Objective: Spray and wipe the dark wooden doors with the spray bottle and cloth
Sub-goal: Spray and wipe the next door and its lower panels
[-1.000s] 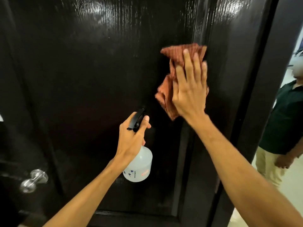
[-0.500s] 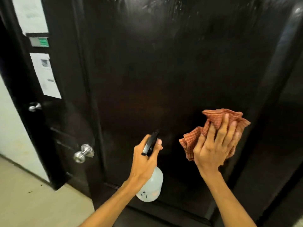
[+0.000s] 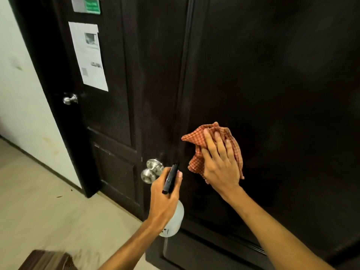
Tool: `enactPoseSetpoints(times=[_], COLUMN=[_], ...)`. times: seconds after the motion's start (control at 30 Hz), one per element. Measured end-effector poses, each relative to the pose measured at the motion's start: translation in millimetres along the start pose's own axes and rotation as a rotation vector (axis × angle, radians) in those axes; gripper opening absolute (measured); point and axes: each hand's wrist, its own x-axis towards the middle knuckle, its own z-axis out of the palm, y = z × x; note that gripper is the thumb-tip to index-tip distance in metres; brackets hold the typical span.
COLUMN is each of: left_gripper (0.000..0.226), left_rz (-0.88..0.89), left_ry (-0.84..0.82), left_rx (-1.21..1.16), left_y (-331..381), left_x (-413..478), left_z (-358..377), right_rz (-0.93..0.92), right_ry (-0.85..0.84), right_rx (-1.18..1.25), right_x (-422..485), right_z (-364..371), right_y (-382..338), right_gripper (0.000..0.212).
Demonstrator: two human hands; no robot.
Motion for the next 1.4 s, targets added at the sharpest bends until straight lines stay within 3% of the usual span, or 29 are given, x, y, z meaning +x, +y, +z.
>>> enactPoseSetpoints(times=[0.23, 0.33, 0.43, 0.5, 0.57, 0.67, 0.77, 0.97, 1.07, 1.13, 1.2, 1.33, 1.4], left_gripper=[0.02, 0.018, 0.01, 0.006, 0.007, 0.009, 0.008, 0.007, 0.008, 0.012, 0.016, 0.015, 0.017], left_rz=[-0.102, -0.101, -0.077, -0.064, -0.069, -0.066, -0.048, -0.038, -0.052, -0.066, -0.071, -0.122, -0.155], left_ry=[-0.012, -0.026, -0.042, -0.022, -0.005, 0.007, 0.025, 0.027, -0.01, -0.03, -0.044, -0.067, -0.086], left_rx=[-0.024, -0.02, -0.038, -0.051, -0.062, -0.053, -0.024, 0.007, -0.004, -0.025, -0.018, -0.013, -0.006], left_y=[-52.6, -54.0, -48.6, -42.8, -40.2, -36.2, -35.1, -43.8, -46.1, -46.4, -46.8, -47.6, -49.7], left_x=[7.8, 8.9, 16.8, 23.3, 28.0, 33.9, 38.8, 34.5, 25.0, 18.0, 11.5, -2.5, -9.5], left_z=[-59.8, -72.2, -79.1, -84.1, -92.0, -105.8, -120.6, -133.8, -130.6, -128.6, -124.6, -107.9, -99.0], right_rz=[-0.401, -0.401, -0.234, -0.193, -0.263, -0.544, -0.676, -0.416, -0.558, -0.552, -0.416, -0.039, 0.016], right_ry=[-0.391, -0.282, -0.061, 0.012, -0.019, -0.251, -0.371, -0.159, -0.281, -0.336, -0.231, -0.005, -0.04], right_rx=[-0.025, -0.028, 0.017, 0.035, -0.011, -0.102, -0.108, -0.09, -0.088, -0.111, -0.091, -0.001, 0.037], right_x=[-47.5, -17.3, 55.8, 102.2, 123.3, 94.2, 94.7, 134.5, 58.3, 21.6, 22.4, 52.3, 34.0], right_z=[60.9, 45.6, 22.3, 19.9, 28.3, 57.7, 60.6, 44.8, 51.8, 42.0, 25.7, 3.0, 16.4], right_y=[-80.0, -72.4, -67.8, -73.6, -88.6, -116.7, -119.4, -109.9, -95.3, -68.5, -44.6, -39.4, -62.4], right_gripper=[0.063, 0.043, 0.031, 0.035, 0.04, 0.05, 0.045, 0.042, 0.051, 0.042, 0.028, 0.023, 0.028])
